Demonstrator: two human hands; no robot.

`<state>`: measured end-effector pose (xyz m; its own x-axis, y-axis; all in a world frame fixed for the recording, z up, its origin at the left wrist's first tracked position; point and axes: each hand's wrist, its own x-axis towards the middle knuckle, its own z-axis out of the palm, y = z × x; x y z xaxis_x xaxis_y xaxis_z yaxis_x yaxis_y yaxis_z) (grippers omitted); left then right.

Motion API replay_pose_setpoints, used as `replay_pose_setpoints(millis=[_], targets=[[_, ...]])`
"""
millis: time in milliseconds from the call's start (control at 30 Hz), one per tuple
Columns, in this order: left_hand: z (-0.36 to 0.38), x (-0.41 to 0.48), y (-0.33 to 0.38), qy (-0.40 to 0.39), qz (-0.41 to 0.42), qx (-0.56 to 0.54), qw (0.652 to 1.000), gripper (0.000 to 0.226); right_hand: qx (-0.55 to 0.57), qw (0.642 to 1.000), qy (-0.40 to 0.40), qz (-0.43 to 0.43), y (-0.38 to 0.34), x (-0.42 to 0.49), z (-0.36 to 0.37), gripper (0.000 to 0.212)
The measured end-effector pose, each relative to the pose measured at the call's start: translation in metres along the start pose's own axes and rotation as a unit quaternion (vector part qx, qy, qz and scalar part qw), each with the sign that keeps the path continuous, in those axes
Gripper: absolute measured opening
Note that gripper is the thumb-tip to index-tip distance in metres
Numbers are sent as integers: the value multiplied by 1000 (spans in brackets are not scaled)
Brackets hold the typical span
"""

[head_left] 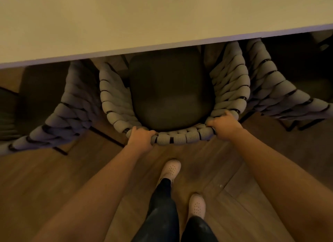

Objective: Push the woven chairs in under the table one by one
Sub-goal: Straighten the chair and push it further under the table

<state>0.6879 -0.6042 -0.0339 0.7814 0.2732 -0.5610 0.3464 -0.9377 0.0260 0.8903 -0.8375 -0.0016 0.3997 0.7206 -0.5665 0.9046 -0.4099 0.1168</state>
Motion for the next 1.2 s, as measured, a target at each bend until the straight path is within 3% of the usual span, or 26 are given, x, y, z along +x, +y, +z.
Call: replay_pose_setpoints(millis=[567, 1200], targets=[[7, -52, 8, -14, -104, 49, 993, 39, 54, 996, 69, -13, -47, -23, 33, 18], [-47, 15, -19, -13, -87, 41, 995, 32, 82, 995, 56, 17, -14, 36, -5, 21]])
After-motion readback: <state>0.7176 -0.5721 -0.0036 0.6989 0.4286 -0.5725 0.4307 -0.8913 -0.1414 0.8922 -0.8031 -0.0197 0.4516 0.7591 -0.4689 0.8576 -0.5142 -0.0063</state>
